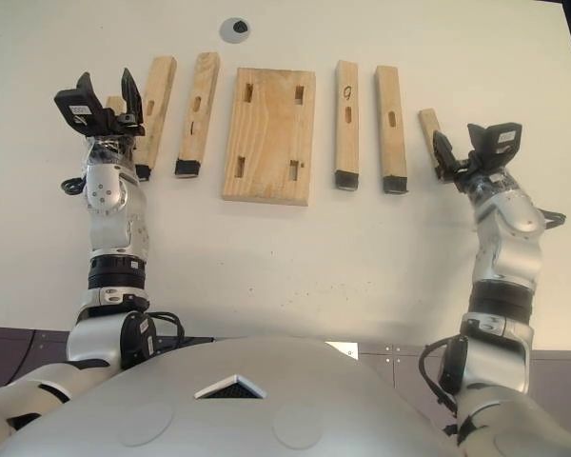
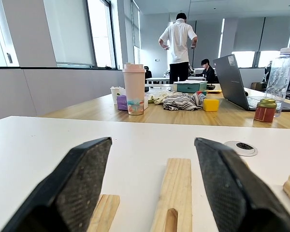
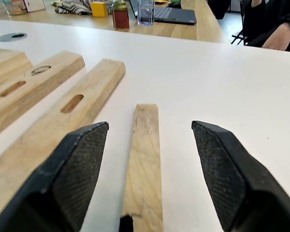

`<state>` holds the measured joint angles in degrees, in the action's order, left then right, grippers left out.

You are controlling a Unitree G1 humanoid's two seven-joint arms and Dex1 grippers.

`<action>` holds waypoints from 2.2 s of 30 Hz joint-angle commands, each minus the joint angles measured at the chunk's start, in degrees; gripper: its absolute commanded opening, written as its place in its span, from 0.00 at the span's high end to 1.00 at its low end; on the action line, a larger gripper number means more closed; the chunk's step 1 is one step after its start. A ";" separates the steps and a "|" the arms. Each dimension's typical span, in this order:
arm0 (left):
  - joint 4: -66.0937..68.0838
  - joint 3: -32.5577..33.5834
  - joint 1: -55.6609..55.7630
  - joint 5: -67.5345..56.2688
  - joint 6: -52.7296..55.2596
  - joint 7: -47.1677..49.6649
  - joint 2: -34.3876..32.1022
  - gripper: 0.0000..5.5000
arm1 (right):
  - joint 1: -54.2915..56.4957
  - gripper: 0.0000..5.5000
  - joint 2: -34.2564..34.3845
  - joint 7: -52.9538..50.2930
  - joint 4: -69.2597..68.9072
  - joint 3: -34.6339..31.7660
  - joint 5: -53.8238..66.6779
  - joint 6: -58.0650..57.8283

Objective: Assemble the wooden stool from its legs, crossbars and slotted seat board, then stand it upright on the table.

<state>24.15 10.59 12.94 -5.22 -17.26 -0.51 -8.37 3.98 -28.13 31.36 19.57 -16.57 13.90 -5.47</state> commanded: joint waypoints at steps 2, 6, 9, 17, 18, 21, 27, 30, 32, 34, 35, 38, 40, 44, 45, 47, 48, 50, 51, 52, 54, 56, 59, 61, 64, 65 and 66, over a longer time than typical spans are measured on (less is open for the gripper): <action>-0.16 -0.09 -0.36 0.48 1.02 0.86 0.62 0.43 | 0.31 0.42 -1.29 2.49 6.61 4.27 -3.04 -3.08; 0.24 -0.21 0.14 0.38 1.37 0.82 0.67 0.43 | -0.48 0.47 -1.70 3.96 8.29 6.30 -3.19 -5.73; -0.04 0.08 -0.09 0.24 1.64 1.36 0.90 0.43 | -2.20 0.59 -0.94 2.88 6.41 5.21 -1.55 -7.93; -3.06 0.45 0.15 -2.31 4.45 0.55 2.43 0.43 | -3.46 0.76 2.15 -3.98 -0.01 4.01 0.79 -12.31; -4.22 0.68 0.56 -3.55 5.80 -0.24 2.48 0.43 | -2.48 0.76 2.72 -5.25 -0.80 3.24 1.13 -11.21; -16.01 -1.09 2.46 -13.59 17.56 -8.24 1.39 0.43 | 6.75 0.76 5.03 -4.44 -8.52 3.39 3.95 -3.21; -37.24 -4.18 5.76 -42.86 49.46 -17.01 -0.51 0.43 | 18.07 0.76 10.38 7.92 -16.53 15.12 5.63 4.86; -37.61 -1.70 7.38 -51.61 56.67 -12.39 1.16 0.43 | 18.26 0.76 12.76 9.64 -18.16 18.41 5.40 5.54; -37.54 -0.67 8.14 -55.07 59.02 -9.64 2.21 0.43 | 17.49 0.76 13.67 10.67 -19.30 20.14 5.17 5.85; -37.51 0.01 8.69 -57.63 60.53 -7.31 3.20 0.43 | 16.66 0.76 13.96 11.42 -20.47 21.53 5.25 5.83; -37.43 0.25 8.96 -58.72 61.07 -6.34 3.67 0.43 | 16.10 0.76 14.00 11.89 -21.23 22.12 5.25 5.66; -37.27 1.44 9.80 -61.77 61.69 -4.14 4.74 0.43 | 14.88 0.76 13.87 12.85 -22.58 23.18 5.28 4.86; -37.59 2.36 10.24 -63.80 61.59 -3.21 5.16 0.46 | 14.28 0.76 13.89 12.99 -23.22 23.73 5.35 4.26; -38.62 2.52 10.00 -66.37 61.92 -3.04 4.99 0.56 | 14.21 0.76 14.10 12.38 -23.45 23.84 5.63 3.31; -38.82 2.43 9.81 -66.89 62.08 -3.32 4.88 0.60 | 14.34 0.76 14.10 12.26 -23.31 23.85 5.64 3.16; -39.07 2.21 9.56 -67.54 62.28 -3.71 4.61 0.60 | 14.74 0.76 14.53 10.93 -22.80 23.40 5.81 1.89; -39.19 2.09 9.43 -67.79 62.38 -3.82 4.54 0.60 | 14.95 0.76 14.57 10.69 -22.49 23.38 5.56 1.83; -39.17 1.95 9.31 -68.22 62.33 -3.63 4.50 0.60 | 15.14 0.76 14.31 11.06 -22.22 23.83 5.04 2.39; -39.12 1.89 9.25 -68.45 62.22 -3.45 4.52 0.60 | 14.98 0.76 13.98 11.64 -22.34 24.41 4.62 2.98; -39.02 1.83 9.25 -68.57 62.11 -3.37 4.50 0.60 | 14.82 0.76 13.79 12.02 -22.47 24.84 4.35 3.39; -39.03 1.72 9.22 -68.00 61.46 -3.40 4.59 0.64 | 14.61 0.76 13.80 12.27 -22.60 25.15 4.26 3.63; -38.89 1.84 9.31 -67.63 60.87 -3.49 4.68 0.71 | 14.68 0.76 14.00 12.25 -22.46 25.13 4.19 3.66; -38.95 2.07 9.34 -68.35 60.60 -3.82 4.79 0.79 | 14.76 0.76 13.96 11.86 -22.21 25.10 3.82 3.65; -39.67 2.00 9.22 -69.18 60.60 -4.20 4.74 0.85 | 14.76 0.76 13.86 11.51 -21.92 25.11 3.45 3.80; -39.96 2.04 9.52 -69.10 60.28 -4.43 4.42 0.91 | 14.84 0.76 13.78 11.23 -21.40 25.28 2.78 4.36; -39.91 2.02 9.66 -68.63 60.05 -4.47 4.25 0.91 | 14.87 0.76 13.80 11.19 -21.28 25.34 2.64 4.49; -39.88 1.99 9.85 -67.87 59.55 -4.69 4.06 0.92 | 14.93 0.76 13.79 11.18 -21.11 25.52 2.33 4.70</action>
<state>-14.24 12.67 21.53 -72.93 43.36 -3.98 -4.19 18.51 -14.10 42.37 -2.57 8.12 17.51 -0.03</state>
